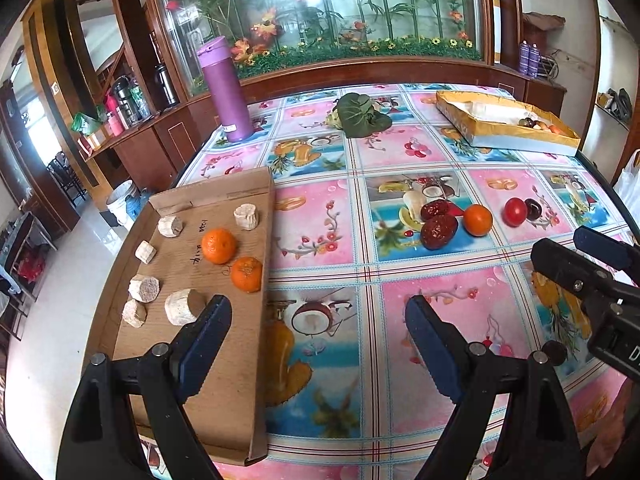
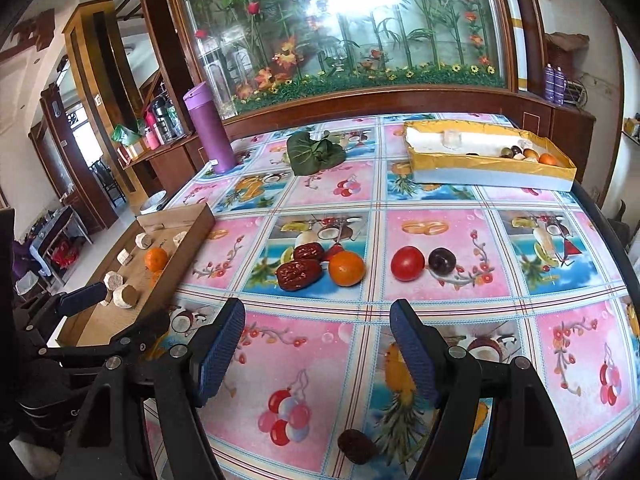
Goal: Organize fruits
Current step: 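Move both open tools back over the fruit row, then grasp a red date with the left tool while the right tool grasps the red tomato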
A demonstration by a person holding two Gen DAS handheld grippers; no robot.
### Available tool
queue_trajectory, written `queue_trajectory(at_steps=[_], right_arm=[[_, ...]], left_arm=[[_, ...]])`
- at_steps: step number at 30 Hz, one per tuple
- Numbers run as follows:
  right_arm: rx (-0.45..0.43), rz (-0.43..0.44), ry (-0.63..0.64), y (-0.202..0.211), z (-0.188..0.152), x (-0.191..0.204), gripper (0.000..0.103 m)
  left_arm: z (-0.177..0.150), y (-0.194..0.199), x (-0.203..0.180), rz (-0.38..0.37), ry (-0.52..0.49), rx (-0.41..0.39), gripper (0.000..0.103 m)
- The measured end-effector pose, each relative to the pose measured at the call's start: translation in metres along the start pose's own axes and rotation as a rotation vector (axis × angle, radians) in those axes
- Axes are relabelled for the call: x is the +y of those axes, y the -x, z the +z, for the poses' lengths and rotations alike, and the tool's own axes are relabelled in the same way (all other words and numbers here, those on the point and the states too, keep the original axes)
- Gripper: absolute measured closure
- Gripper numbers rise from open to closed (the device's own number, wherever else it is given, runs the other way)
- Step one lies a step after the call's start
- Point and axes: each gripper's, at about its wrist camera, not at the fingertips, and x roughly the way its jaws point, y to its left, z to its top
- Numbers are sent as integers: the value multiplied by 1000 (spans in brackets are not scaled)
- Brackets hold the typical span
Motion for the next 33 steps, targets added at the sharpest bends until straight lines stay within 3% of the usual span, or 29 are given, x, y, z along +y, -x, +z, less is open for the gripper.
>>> queue_trajectory(at_steps=[8,17,24,26,28,30,33], right_arm=[[4,-73,-44,12,-6,-39,23],[149,-59,-151,20,-37,-94,23],[173,-53,-59,5,-13,-86,23],[147,-75,6,2,0,-79,23],[110,-81,62,-2,13,-75,27],[92,-53,76,-9,24,-75,43],[87,-12,46,-27,35,-78,48]], left_arm=[[-6,-13,16,-62,70,44,15],[-3,-35,8,-160,87,92,15],[35,-57,-21,-214,24,50,15],[41,-67,-31,-253,11,50,21],[46,-77,-42,-306,-8,52,36],[48,-85,-50,-329,-28,37,37],[49,-99,-59,-336,-43,39,39]])
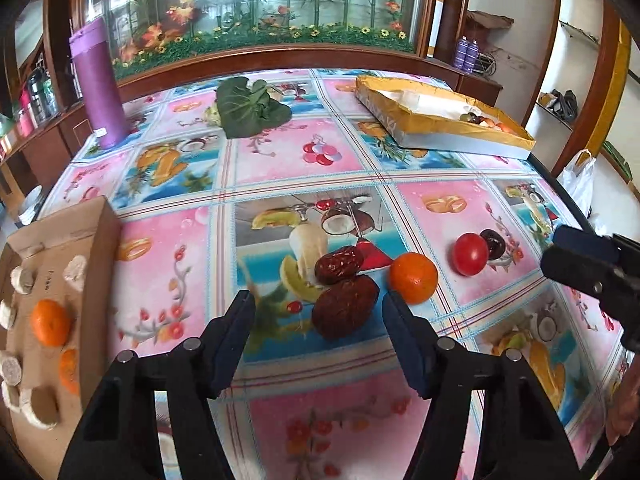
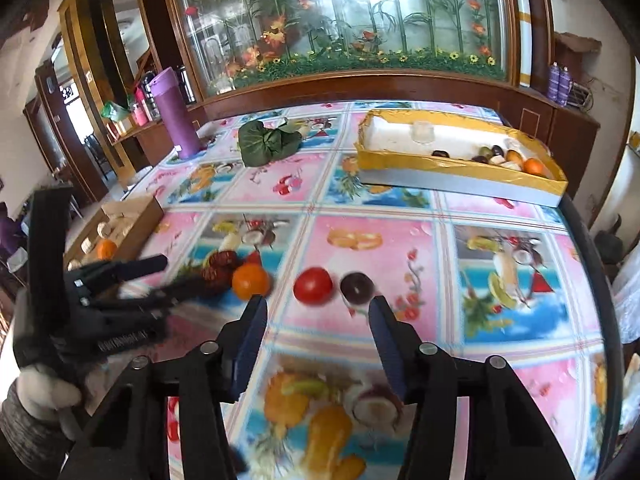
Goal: Organize fruits
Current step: 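Grasp a red date with the left tool while the right tool grasps the red tomato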
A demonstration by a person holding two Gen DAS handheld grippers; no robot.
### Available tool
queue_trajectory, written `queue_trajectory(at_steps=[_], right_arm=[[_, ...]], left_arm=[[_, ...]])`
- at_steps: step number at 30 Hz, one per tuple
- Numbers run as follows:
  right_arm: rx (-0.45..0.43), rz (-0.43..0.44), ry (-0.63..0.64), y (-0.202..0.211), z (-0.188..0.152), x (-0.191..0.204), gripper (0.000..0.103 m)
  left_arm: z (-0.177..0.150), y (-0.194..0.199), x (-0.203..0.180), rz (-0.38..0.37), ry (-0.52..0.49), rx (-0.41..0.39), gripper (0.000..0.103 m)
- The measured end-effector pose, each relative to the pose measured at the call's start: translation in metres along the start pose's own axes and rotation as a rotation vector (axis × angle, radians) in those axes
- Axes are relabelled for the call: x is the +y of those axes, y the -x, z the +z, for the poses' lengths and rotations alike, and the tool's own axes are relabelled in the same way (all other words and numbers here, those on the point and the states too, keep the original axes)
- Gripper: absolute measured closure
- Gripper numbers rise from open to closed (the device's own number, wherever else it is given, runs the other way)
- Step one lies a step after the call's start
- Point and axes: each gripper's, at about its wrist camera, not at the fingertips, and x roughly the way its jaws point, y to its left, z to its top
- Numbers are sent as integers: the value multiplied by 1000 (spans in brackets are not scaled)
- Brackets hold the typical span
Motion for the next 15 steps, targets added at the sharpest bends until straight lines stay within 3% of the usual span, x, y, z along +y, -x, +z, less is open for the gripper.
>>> queue_trajectory(at_steps=[3,5,7,15], right_arm=[[1,43,-32,-20,7,1,48],[16,64,-44,-37,9,3,48],[36,63,-41,-51,10,5,48],[36,-2,4,-69,9,8,48]], left_arm=[[2,-10,4,-40,23,18,45],[1,-14,6,-83,30,25,55],[0,-14,4,-81,14,21,75],[-3,-15,3,-84,32,-5,73]])
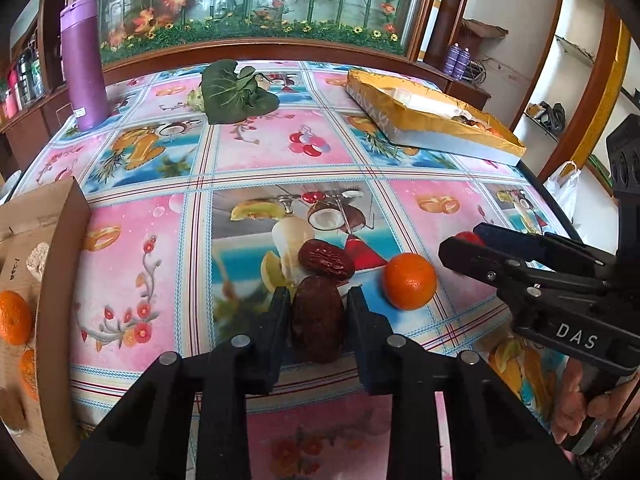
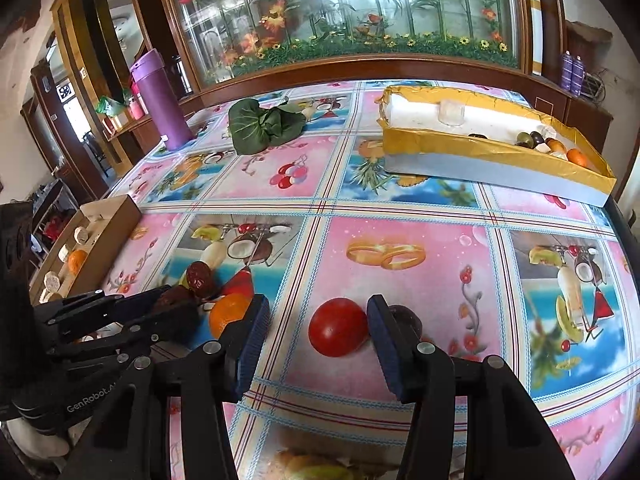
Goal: Organize fruits
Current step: 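Grasp a red date with the left tool while the right tool grasps the red tomato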
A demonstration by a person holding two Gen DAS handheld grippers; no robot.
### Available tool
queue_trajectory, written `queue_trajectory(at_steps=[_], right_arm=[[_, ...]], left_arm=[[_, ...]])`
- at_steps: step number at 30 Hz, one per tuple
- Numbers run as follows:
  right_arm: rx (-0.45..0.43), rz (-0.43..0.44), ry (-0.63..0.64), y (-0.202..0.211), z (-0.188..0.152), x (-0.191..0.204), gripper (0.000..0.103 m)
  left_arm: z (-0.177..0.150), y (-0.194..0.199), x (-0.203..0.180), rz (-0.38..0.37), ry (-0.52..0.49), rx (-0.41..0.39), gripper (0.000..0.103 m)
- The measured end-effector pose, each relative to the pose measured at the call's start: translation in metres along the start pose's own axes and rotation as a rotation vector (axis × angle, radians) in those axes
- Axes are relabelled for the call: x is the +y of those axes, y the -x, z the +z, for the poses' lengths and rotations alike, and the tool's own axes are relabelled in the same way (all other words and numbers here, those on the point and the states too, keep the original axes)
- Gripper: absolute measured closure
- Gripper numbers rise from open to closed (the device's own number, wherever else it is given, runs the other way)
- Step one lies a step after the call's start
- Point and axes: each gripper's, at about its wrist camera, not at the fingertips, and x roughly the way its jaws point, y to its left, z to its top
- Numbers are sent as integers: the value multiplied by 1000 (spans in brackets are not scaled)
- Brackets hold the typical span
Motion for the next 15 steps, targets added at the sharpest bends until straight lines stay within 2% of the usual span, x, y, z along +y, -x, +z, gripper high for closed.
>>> queue_trajectory(at_steps=[2,4,6,9,12,15], right_arm=[[-4,-21,21,0,-1,3,50],[-6,-41,37,0,-3,6,51],[-6,-45,36,1,-4,5,56],[-7,-40,19,5,-7,0,69],[-7,-15,-16,6,-8,-7,70],[-9,-52,15,2,-7,0,69]], left_arm=[[0,0,-1,4,-6,1,73],[-2,1,-2,-2,-13,2,78],[-4,3,-3,-9,-15,1,78],[-6,4,-2,-18,-2,-1,78],[-6,5,-1,-20,7,-2,78],[-6,5,-1,-20,12,-2,77]])
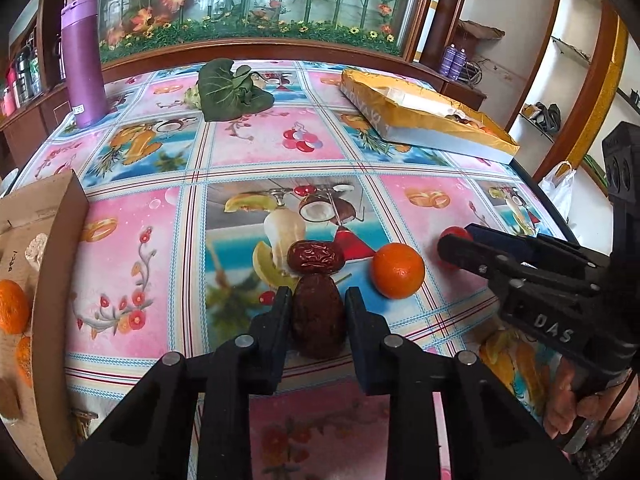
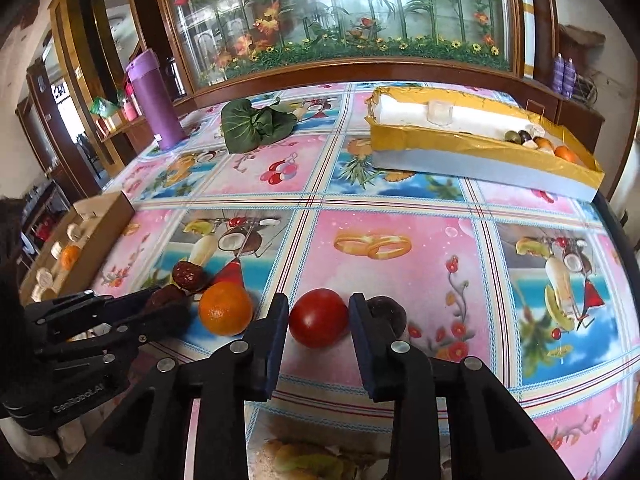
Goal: Organize fruits
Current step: 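Grasp a red date with the left tool while the right tool grasps the red tomato, then lower the red date and the tomato onto the cardboard tray and release both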
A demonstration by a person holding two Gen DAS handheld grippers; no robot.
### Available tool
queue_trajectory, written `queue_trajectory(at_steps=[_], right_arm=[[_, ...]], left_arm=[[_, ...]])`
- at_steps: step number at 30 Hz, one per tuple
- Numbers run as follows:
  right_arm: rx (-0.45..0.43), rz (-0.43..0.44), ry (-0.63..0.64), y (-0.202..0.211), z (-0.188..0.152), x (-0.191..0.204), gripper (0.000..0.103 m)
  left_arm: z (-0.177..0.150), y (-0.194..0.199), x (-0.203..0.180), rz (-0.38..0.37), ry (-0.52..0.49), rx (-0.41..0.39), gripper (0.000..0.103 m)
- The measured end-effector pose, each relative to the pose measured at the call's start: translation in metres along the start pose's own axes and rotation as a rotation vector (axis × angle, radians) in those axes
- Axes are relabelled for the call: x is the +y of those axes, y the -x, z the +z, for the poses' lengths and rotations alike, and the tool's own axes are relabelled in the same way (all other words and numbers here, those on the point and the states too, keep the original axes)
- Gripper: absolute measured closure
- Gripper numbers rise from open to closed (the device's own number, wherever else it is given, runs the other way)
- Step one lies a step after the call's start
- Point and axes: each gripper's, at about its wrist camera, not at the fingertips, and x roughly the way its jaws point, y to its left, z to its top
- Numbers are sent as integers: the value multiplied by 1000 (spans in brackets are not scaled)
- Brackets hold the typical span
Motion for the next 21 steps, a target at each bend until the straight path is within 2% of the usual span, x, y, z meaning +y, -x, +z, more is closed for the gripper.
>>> queue_trajectory(at_steps=[3,8,11,14,16,18,19,21], right_arm=[[16,-38,43,-6,1,11,69],[56,-42,39,-9,0,16,70],[49,-28,0,2,-3,16,70],[25,-35,23,24,-4,29,70],[5,-27,46,41,-1,44,70],[-5,-9,71,53,1,60,70],[-14,2,91,59,3,71,70],[-24,32,126,66,5,95,70]], left_arm=[[0,0,1,-10,7,0,77],[-1,5,0,-29,3,-14,78],[-2,12,-4,-37,-8,-37,78],[-2,23,-4,-55,-8,-64,78],[-4,38,7,-115,63,-63,77],[-11,59,28,-214,167,-68,77],[-16,72,39,-226,201,-73,77],[-25,98,60,-171,226,-94,77]])
